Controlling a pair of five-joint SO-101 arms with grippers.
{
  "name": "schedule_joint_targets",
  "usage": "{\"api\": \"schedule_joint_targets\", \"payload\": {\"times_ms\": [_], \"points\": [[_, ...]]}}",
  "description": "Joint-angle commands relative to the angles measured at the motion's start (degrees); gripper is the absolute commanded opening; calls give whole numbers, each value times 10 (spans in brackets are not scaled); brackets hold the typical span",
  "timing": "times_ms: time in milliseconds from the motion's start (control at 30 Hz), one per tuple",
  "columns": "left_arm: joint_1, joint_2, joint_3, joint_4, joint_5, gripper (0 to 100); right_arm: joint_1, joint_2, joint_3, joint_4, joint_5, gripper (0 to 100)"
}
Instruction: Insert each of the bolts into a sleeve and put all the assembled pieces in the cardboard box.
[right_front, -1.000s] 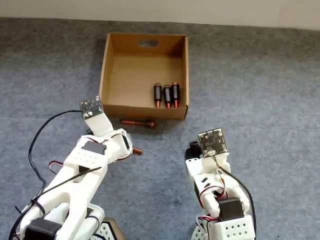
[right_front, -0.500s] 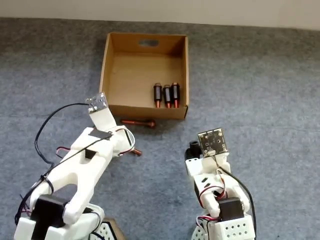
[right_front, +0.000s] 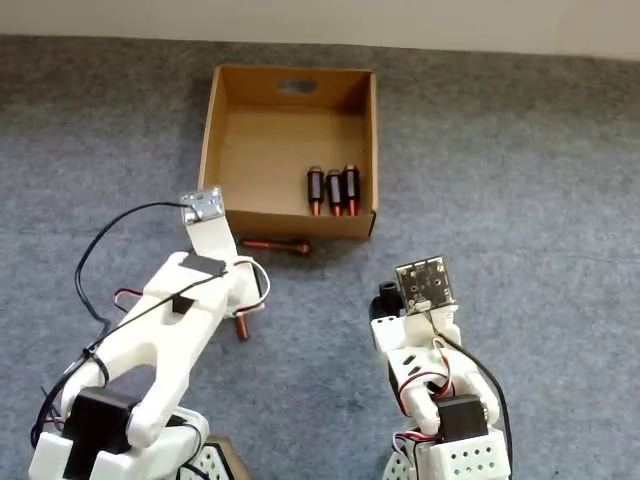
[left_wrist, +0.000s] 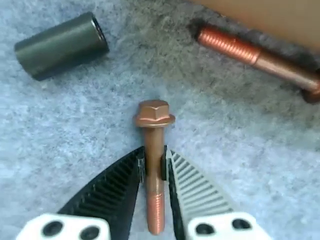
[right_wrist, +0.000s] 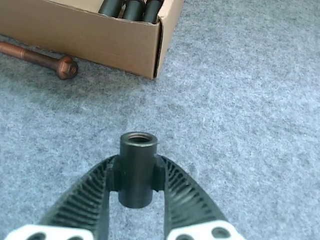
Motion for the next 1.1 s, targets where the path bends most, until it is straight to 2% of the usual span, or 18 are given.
{"api": "schedule_joint_targets", "payload": {"times_ms": [0,167,233,433,667,867,1067], "points": [[-7,-16,-13,65,-104,24,4,-11,29,0,7,6],[-8,-81,-41,130,-354,27,4,-11,29,0,7,6],[-7,-97,-39,132,-400,27,4,-11,29,0,7,6],[-7,-75,-34,130,-402,28,4,-11,30,0,7,6],[-9,21,-55,120,-402,29,4,-11,30,0,7,6],[-7,46,-86,120,-361,138,4,-11,31,0,7,6],[-7,14,-87,119,-360,98,4,-11,31,0,7,6]]}}
